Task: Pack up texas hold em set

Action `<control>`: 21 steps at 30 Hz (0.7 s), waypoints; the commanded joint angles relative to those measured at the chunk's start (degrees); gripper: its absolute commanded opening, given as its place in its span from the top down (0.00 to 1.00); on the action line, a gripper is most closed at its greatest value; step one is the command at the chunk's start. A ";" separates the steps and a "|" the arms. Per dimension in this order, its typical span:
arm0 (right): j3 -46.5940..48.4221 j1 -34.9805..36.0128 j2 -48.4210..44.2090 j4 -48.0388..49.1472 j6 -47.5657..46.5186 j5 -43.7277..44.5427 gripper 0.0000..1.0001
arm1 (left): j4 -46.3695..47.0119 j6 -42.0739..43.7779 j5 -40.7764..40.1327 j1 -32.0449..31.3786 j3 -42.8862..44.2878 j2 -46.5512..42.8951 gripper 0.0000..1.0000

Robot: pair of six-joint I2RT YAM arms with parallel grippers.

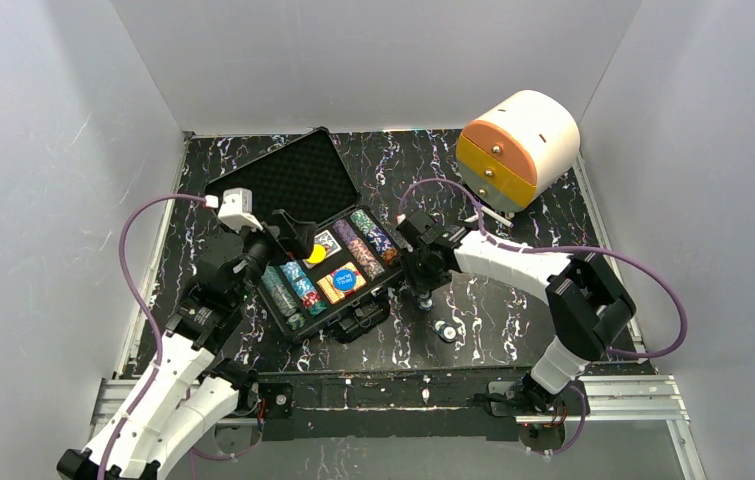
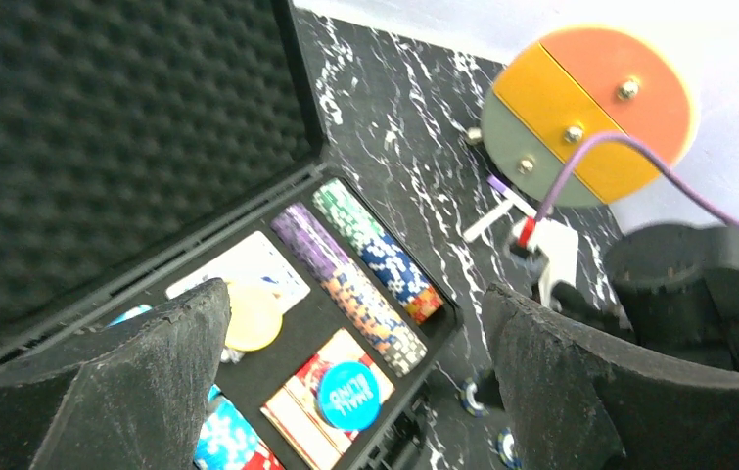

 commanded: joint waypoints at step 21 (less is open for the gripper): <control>-4.04 -6.27 -17.43 6.94 39.71 5.22 0.99 | 26.45 -10.76 8.78 -24.43 -9.09 19.26 0.02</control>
